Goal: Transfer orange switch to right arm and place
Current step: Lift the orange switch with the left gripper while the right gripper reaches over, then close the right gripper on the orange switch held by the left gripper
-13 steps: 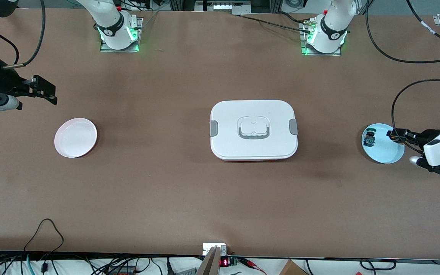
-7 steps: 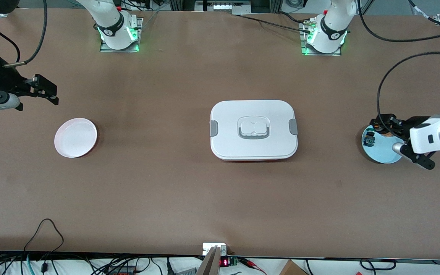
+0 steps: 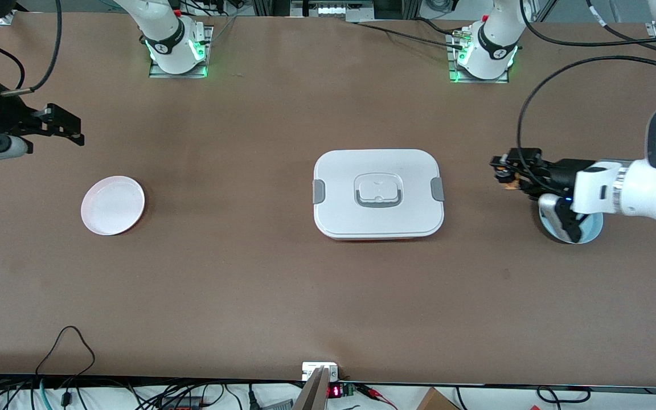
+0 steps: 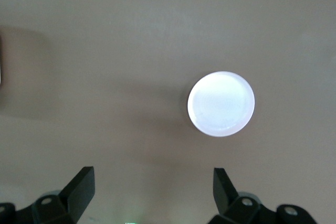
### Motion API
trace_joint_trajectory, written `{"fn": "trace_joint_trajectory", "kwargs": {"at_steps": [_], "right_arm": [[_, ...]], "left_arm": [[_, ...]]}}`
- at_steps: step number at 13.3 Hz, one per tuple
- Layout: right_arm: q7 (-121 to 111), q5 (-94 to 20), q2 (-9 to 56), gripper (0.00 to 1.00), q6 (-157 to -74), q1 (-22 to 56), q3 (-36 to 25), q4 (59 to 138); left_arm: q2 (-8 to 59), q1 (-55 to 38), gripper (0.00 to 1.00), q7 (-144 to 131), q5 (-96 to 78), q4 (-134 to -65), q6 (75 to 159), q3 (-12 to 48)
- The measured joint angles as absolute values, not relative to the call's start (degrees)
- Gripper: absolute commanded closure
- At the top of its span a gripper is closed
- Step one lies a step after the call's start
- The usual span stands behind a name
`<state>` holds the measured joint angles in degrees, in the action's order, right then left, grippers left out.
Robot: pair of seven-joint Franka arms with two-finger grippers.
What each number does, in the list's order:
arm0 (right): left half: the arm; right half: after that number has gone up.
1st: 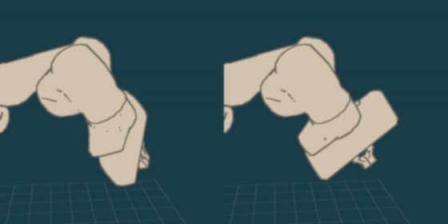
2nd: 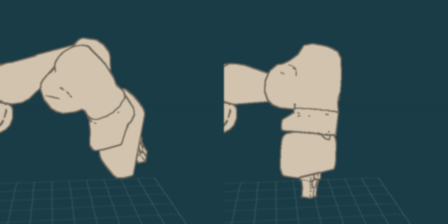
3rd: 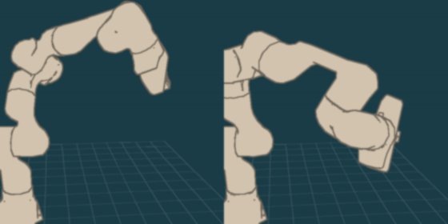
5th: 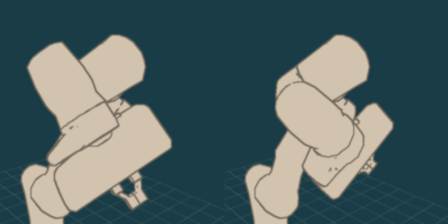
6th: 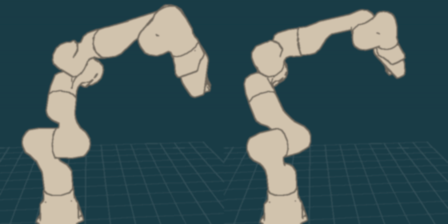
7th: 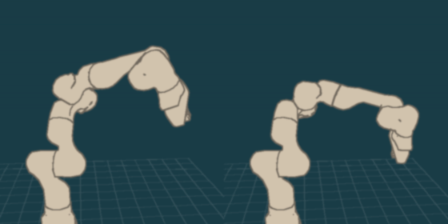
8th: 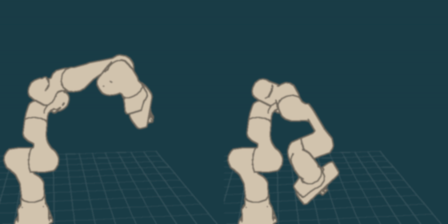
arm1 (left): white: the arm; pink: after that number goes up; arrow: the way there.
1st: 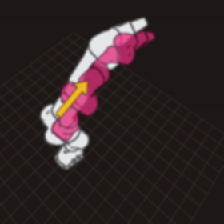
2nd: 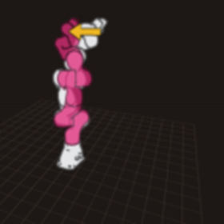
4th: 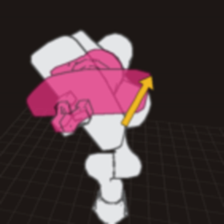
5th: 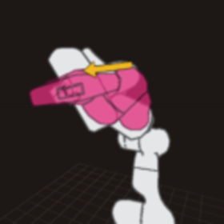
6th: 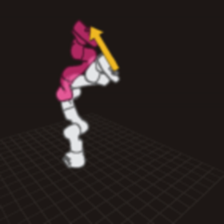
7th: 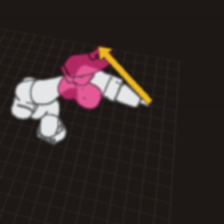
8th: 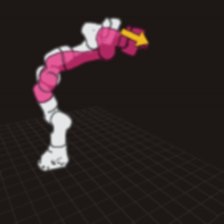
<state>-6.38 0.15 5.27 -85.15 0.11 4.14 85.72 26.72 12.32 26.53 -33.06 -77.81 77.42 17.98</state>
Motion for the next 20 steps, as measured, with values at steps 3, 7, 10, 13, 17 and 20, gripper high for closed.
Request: {"fn": "trace_joint_trajectory", "kwargs": {"at_steps": [3,7,10,13,17,20], "right_arm": [[-7.8,-7.4,6.0,0.0,-80.3,0.2,4.5,86.4],[-10.8,-25.6,8.4,0.0,-79.7,-1.1,4.1,90.1],[-13.2,-38.3,10.7,0.0,-80.7,-2.9,3.8,95.7],[-14.2,-50.8,12.0,0.0,-84.6,-2.7,3.9,102.7],[-15.2,-66.7,16.3,0.0,-91.8,1.0,4.5,108.0],[-15.3,-77.0,19.0,0.0,-99.5,6.6,4.7,109.7]], "left_arm": [[32.0,7.7,0.67,26.8,-44.5,-78.9,82.5,18.4],[36.7,-0.1,0.67,39.0,-54.1,-78.9,95.2,19.0],[37.0,-5.4,0.67,54.2,-63.3,-79.6,103.0,19.0],[39.5,-9.2,0.69,71.9,-73.4,-81.6,107.1,18.9],[40.8,-14.1,0.68,88.2,-84.6,-86.0,112.1,19.0],[40.8,-14.2,0.68,89.0,-84.9,-85.9,112.3,18.8]]}}
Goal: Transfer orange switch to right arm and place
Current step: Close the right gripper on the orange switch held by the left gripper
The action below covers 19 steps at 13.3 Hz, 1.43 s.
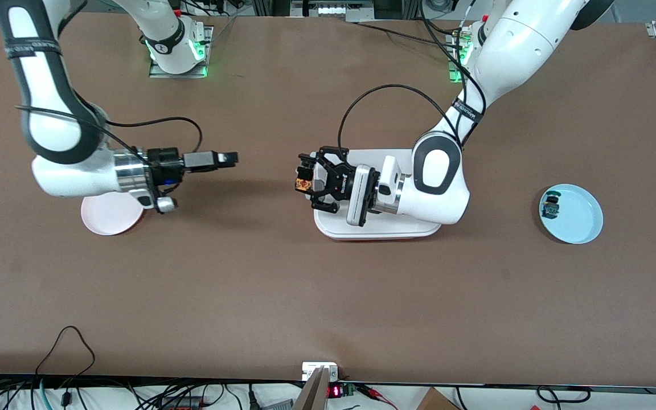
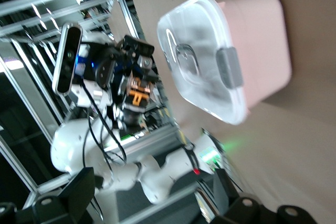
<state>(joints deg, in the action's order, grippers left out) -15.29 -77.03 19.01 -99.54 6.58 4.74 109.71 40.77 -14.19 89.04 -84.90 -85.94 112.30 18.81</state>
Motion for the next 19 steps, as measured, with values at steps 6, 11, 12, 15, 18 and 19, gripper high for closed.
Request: {"fn": "trace_joint_trajectory", "kwargs": {"at_steps": [6,11,12,15,18,19], "right_arm": [[-13.1,-90.9,19.8,0.01,-111.3,15.0,4.8,110.2],[-12.9,-99.4,21.7,0.1,-117.4,19.7,4.8,110.2],[-12.9,-100.1,21.9,0.14,-117.9,20.1,4.8,110.2],[-12.8,-100.9,21.9,0.34,-118.0,20.4,4.8,110.2],[-12.8,-101.0,22.0,0.55,-118.4,20.4,4.8,110.2],[-12.8,-101.0,22.0,0.63,-118.6,20.5,4.8,110.2]], "left_arm": [[40.8,-14.3,0.68,89.2,-84.9,-86.2,112.3,18.7],[40.8,-14.3,0.68,89.2,-84.9,-86.7,112.3,18.7],[40.8,-14.3,0.68,89.2,-84.9,-86.7,112.3,18.7],[40.8,-14.3,0.68,89.2,-85.0,-86.7,112.3,18.7],[40.8,-14.3,0.68,89.2,-85.2,-86.7,112.3,18.7],[40.8,-14.3,0.68,89.2,-85.2,-86.7,112.3,18.7]]}}
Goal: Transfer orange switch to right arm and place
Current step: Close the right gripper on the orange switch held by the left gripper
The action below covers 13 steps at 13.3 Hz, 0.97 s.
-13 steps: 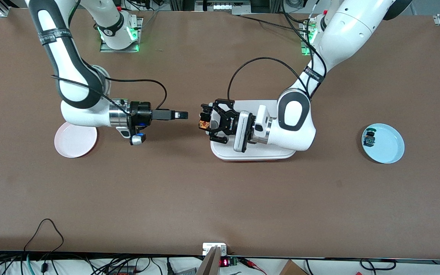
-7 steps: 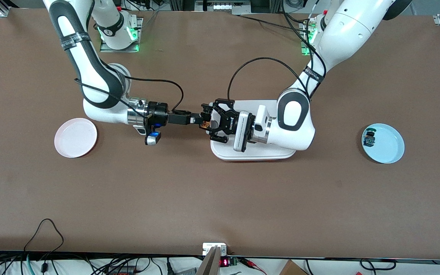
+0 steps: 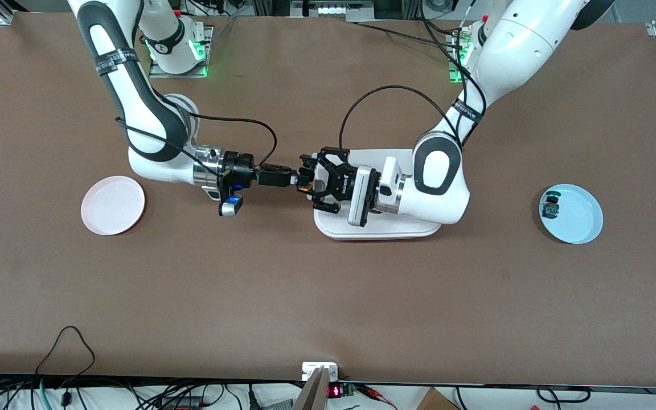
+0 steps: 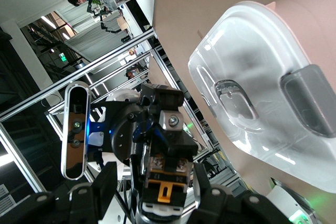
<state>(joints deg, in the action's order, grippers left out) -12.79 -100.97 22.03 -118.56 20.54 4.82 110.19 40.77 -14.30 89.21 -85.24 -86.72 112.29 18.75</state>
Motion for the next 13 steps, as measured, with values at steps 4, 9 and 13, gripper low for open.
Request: {"fn": "trace_joint_trajectory", "kwargs": {"at_steps": [4,9,13], "right_arm": [[-11.7,-101.2,22.2,1.0,-119.2,20.9,4.8,110.3],[-11.7,-101.2,22.3,1.0,-119.2,20.9,4.8,110.2],[-11.8,-101.2,22.3,1.0,-119.2,21.0,4.8,110.0]], "left_arm": [[40.7,-14.2,0.67,90.0,-85.6,-86.7,112.3,18.7],[40.8,-14.2,0.0,90.0,-85.6,-86.7,112.3,18.7],[40.7,-13.8,0.0,89.0,-85.6,-86.7,111.6,18.7]]}}
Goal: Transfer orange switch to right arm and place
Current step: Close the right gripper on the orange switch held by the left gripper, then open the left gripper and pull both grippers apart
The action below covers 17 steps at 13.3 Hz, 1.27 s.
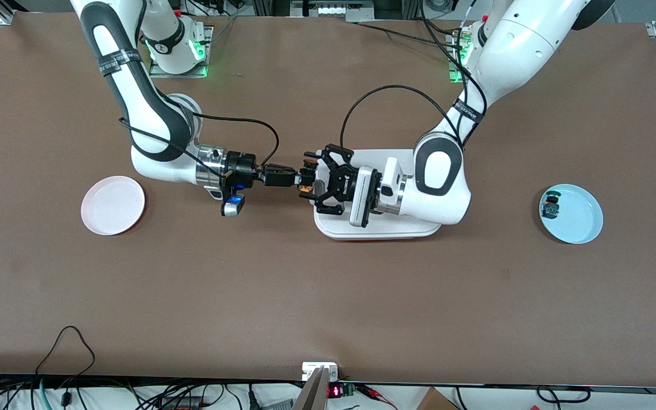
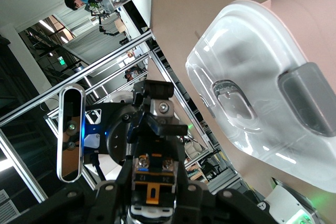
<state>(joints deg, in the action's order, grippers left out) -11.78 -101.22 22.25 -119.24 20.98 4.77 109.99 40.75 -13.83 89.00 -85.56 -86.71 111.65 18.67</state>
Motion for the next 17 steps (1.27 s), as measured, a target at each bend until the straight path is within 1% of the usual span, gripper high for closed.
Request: {"fn": "trace_joint_trajectory", "kwargs": {"at_steps": [2,4,6,8,12,15,17], "right_arm": [[-11.8,-101.2,22.3,1.0,-119.2,21.0,4.6,109.5],[-11.8,-101.2,22.2,1.0,-119.2,20.8,4.3,108.8],[-11.7,-100.0,22.2,1.0,-119.2,20.4,4.0,108.0],[-10.2,-95.5,22.3,1.0,-117.9,18.9,3.7,106.9],[-8.0,-84.5,22.4,1.0,-108.9,12.1,3.5,104.6],[-7.9,-77.3,22.6,1.0,-101.1,6.4,3.3,103.6],[-7.7,-71.1,22.7,1.0,-95.0,2.4,3.3,101.3]], "left_arm": [[40.7,-13.0,0.0,85.6,-84.5,-86.7,108.9,18.2],[40.0,-10.5,0.0,79.2,-78.1,-86.6,105.1,18.0],[39.3,-6.1,0.0,71.9,-71.7,-86.4,97.9,17.9],[38.2,-2.0,0.0,62.9,-65.5,-86.1,91.6,17.8],[36.0,2.2,0.0,41.8,-53.4,-81.3,81.7,17.8],[35.6,5.2,0.0,27.2,-43.2,-74.9,73.5,17.7],[35.6,6.2,0.0,20.7,-36.9,-70.5,70.9,17.6]]}}
